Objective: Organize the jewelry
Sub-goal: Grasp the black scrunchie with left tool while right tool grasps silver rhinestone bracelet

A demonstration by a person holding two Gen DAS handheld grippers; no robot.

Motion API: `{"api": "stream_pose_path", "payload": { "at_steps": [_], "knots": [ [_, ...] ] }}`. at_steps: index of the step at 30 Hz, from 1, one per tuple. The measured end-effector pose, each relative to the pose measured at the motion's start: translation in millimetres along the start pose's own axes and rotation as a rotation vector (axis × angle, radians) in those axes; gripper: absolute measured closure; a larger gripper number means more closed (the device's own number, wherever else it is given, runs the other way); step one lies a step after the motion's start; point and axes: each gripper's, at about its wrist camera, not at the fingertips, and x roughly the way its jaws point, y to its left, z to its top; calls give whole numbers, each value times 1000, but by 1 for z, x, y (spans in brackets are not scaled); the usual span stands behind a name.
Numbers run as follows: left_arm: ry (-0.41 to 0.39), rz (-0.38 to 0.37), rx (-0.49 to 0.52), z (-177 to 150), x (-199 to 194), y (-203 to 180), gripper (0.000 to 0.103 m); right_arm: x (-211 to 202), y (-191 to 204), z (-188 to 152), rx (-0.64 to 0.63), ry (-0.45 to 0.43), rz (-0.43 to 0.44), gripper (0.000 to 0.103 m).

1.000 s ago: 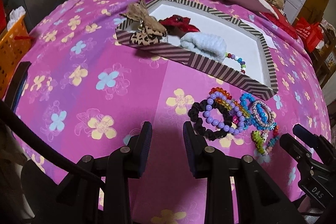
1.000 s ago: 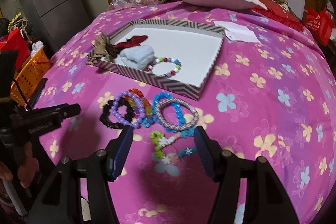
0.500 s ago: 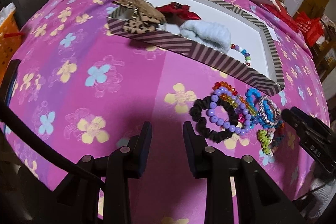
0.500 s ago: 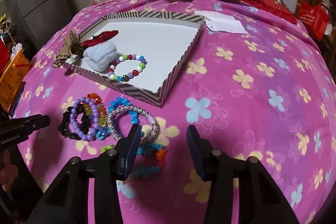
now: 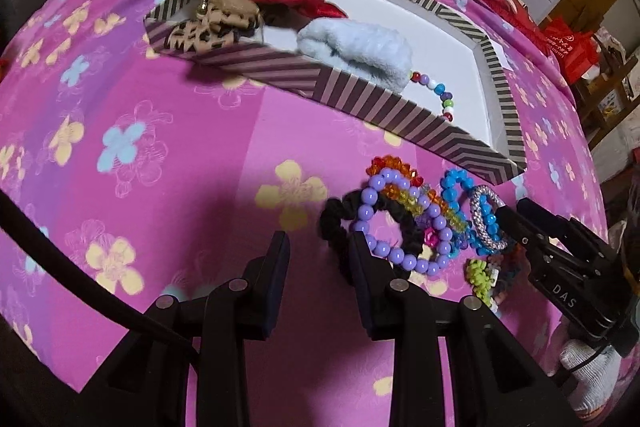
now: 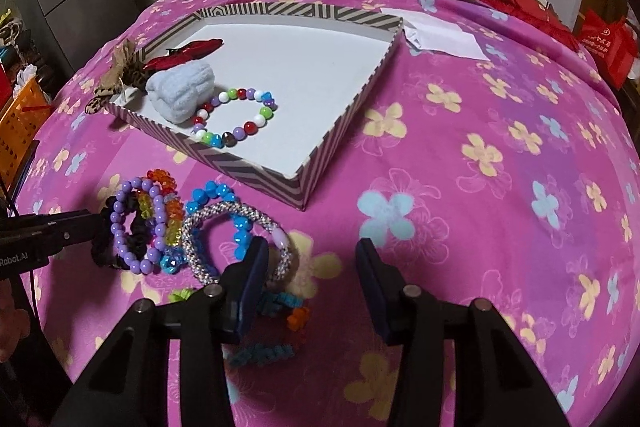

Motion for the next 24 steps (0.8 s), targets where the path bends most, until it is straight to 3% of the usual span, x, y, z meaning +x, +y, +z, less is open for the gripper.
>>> {"api": "stream_pose_path", "payload": {
  "at_steps": [2,4,9,16,21,24],
  "knots": [
    [-4,11,18,0,1,-3,52,1,3,0,-24,0,-20,61],
    [-3,22,39,-1,1,-5,52,1,5,0,-38,-1,-25,74],
    [-11,60,73,-4,0,-1,77,0,12,-2,-86,1,-34,94],
    [-69,53,88,-6,-21,8,82,-18,10,-2,-67,-43,-12,95],
    [-72,-20,58,-4,-26,10,81,-28,10,-2,-68,-49,-10,95],
    [-40,-45,41,-4,-20,7,70,-28,10,-3,-69,-46,-4,95]
  ]
}}
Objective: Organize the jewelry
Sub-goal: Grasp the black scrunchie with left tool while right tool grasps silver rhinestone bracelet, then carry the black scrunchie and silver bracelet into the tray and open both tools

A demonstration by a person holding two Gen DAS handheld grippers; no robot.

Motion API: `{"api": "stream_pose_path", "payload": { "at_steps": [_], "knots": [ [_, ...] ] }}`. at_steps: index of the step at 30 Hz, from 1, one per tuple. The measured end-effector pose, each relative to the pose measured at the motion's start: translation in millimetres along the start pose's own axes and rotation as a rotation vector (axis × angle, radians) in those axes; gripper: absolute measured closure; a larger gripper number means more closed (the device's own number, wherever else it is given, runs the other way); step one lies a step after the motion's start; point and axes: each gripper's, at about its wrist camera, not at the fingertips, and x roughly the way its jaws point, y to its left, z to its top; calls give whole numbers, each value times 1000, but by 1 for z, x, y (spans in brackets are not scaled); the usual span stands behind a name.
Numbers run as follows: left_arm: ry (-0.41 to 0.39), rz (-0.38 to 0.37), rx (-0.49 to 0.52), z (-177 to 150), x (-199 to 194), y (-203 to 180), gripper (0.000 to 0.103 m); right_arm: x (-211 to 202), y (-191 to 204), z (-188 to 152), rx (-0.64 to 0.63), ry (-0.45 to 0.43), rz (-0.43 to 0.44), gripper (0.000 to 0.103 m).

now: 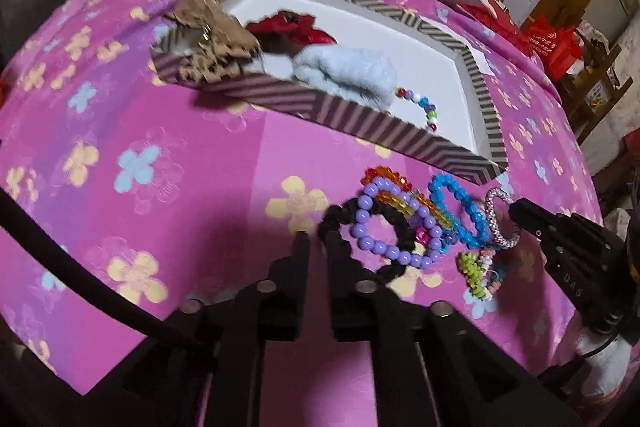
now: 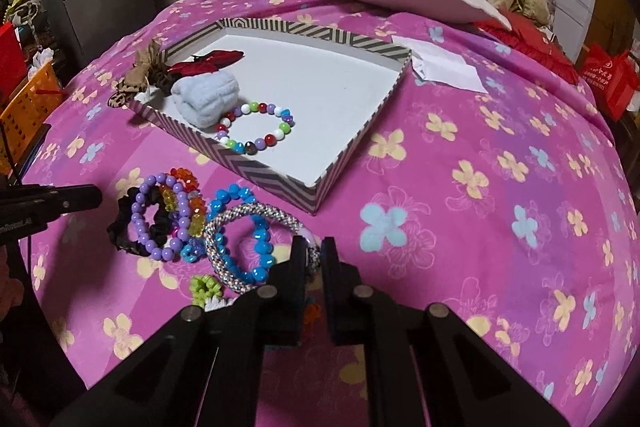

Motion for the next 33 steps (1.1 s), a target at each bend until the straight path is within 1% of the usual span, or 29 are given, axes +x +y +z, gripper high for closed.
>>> {"api": "stream_pose_path", "payload": {
  "at_steps": [3,5,7,11,13,18,19,20,21,23,24,26,29,31,33],
  "knots": [
    [27,-42,-9,-1,6,-4,67,1,0,-2,0,6,4,95],
    [26,-71,-19,-2,7,-5,62,3,0,-3,4,10,5,95],
    [27,-82,-28,-1,8,-6,58,4,-2,-3,10,13,9,95],
    [60,-47,-14,-1,18,-8,58,5,-3,-3,15,13,13,95],
    [55,-27,1,0,20,-11,57,6,-4,-2,16,13,15,95],
    [52,-10,32,2,25,-20,57,6,-4,0,21,11,18,95],
    [53,-1,40,2,25,-21,59,6,-4,0,20,11,19,95],
    [53,17,45,2,25,-21,68,6,-3,0,18,13,21,95],
    [53,34,51,2,25,-20,72,6,-3,0,15,15,23,95],
    [60,30,48,2,24,-15,77,6,-2,0,12,13,23,95],
    [63,30,41,2,22,-12,78,5,-3,0,14,10,25,95],
    [41,45,40,4,14,-6,79,3,-7,0,34,3,45,95],
    [9,50,46,7,0,0,79,3,-10,-4,47,20,67,95],
    [-20,60,61,9,-11,2,79,3,-11,-7,48,29,78,90],
    [-44,60,67,12,-24,4,79,6,-10,-10,46,40,81,88]
  ]
}}
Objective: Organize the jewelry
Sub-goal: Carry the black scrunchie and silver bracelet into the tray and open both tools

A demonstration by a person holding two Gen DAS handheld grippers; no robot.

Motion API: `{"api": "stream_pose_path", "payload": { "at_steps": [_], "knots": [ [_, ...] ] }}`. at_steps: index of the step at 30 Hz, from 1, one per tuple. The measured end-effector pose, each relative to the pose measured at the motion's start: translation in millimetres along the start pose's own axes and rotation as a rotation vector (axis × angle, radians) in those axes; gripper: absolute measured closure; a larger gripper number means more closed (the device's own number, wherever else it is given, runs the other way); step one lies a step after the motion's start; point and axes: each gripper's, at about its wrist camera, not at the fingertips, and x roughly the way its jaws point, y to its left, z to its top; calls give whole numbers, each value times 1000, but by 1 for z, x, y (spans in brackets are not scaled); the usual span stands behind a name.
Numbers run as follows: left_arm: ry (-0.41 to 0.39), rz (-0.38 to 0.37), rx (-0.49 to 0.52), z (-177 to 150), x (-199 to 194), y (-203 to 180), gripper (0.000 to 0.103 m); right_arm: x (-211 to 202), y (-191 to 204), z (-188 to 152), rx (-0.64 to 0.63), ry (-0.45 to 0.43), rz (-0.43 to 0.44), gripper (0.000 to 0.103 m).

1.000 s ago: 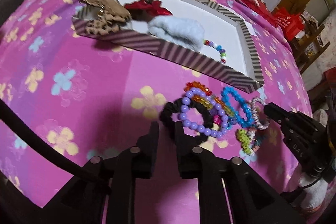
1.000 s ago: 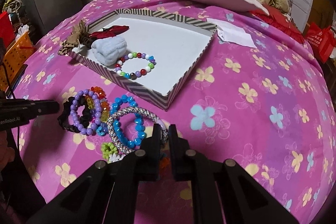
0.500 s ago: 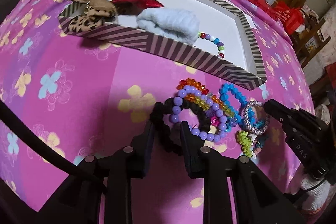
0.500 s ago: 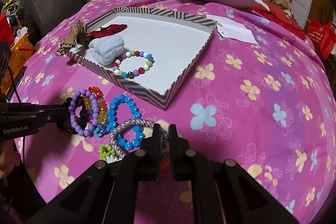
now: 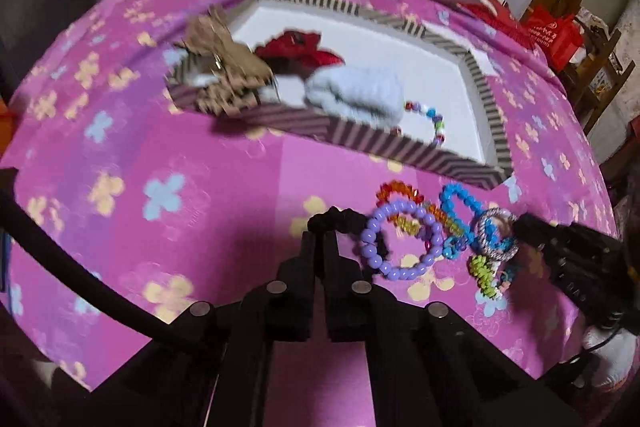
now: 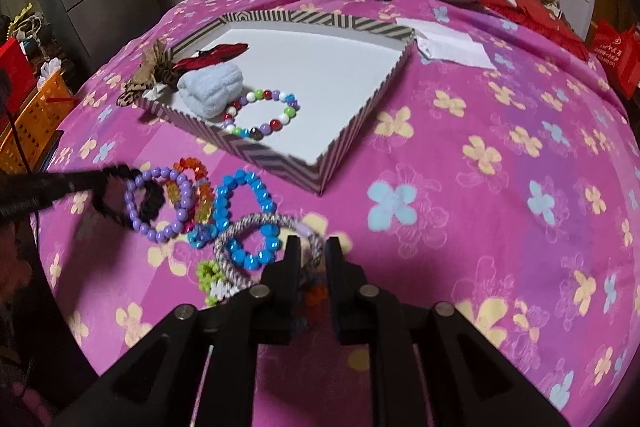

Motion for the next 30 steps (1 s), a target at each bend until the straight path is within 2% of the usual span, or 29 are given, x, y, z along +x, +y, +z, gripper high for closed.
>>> {"api": "stream_pose_path", "payload": {
  "at_steps": [3,6,12,17,23,30],
  "knots": [
    [-30,-12,4,7,-13,2,79,9,-1,-3,11,26,12,88],
    [-51,-26,5,12,-25,5,79,10,-2,-3,24,14,20,91],
    [-74,-30,9,26,-35,0,79,-16,-3,4,29,-54,48,95],
    [-100,-34,44,45,-39,-17,79,-36,-5,25,37,-103,77,96],
    [-83,-50,79,71,-22,-46,79,-38,-5,57,35,-145,61,96],
    [-37,-93,87,92,14,-78,79,-15,-15,96,54,-134,74,96]
  ]
}}
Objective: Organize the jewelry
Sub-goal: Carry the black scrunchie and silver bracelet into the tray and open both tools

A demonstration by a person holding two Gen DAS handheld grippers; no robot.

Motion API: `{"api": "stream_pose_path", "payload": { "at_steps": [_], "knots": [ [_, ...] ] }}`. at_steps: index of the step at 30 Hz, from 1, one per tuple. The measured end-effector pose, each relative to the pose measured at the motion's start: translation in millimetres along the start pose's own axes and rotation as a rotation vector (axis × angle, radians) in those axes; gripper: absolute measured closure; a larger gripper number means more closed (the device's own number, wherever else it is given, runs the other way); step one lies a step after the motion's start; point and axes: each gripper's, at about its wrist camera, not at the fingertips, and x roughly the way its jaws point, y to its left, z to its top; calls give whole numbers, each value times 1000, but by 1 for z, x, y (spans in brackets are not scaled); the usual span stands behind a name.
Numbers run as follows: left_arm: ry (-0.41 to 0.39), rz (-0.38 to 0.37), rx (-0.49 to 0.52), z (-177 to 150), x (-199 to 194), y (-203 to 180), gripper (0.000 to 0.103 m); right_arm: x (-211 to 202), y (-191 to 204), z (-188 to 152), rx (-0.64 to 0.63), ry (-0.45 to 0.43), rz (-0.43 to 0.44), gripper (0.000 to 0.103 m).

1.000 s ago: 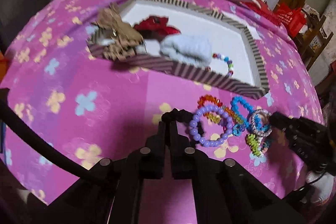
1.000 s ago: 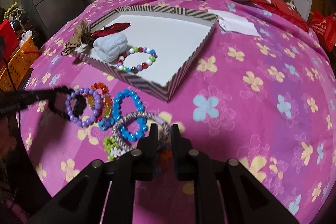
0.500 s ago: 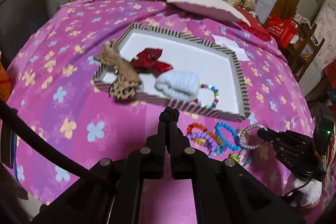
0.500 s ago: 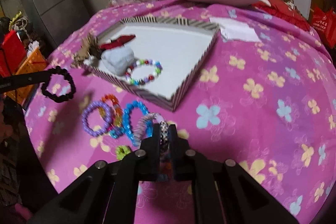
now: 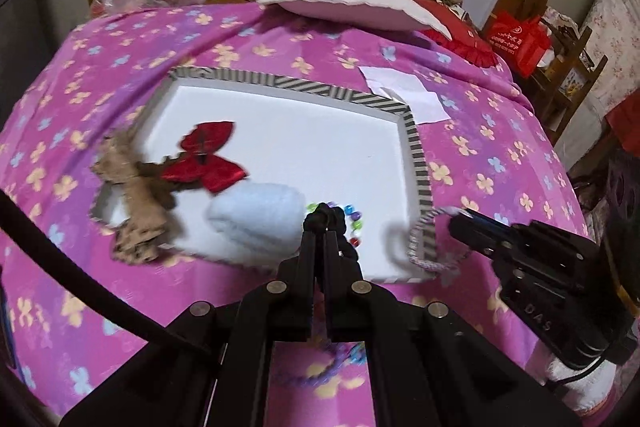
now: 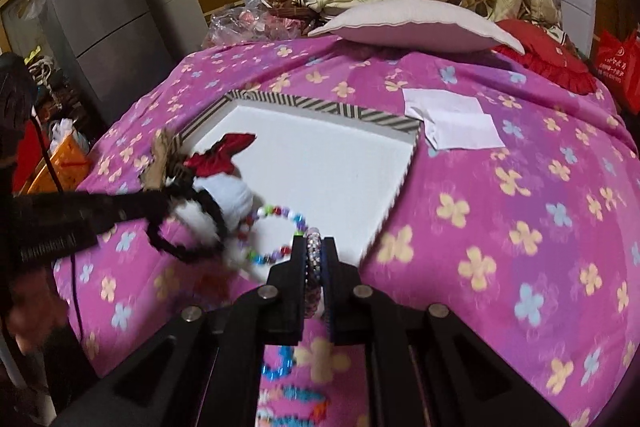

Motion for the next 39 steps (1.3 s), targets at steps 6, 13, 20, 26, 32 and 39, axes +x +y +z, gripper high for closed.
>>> {"api": "stream_pose_path", "payload": {
  "at_steps": [6,13,20,26,32,39],
  "knots": [
    [57,49,-8,6,43,-2,79,46,-10,14,1,67,-46,96],
    [100,121,-19,0,66,9,79,81,-21,20,-13,112,-103,96],
    [83,135,7,-3,66,4,79,90,-22,20,-28,111,-122,89],
    [70,119,-2,-7,59,5,65,69,-18,19,-25,75,-120,73],
    [37,129,17,-17,41,1,55,39,-18,7,2,43,-117,66],
    [-25,169,27,-33,13,-1,52,6,-6,-20,25,8,-105,58]
  ]
}}
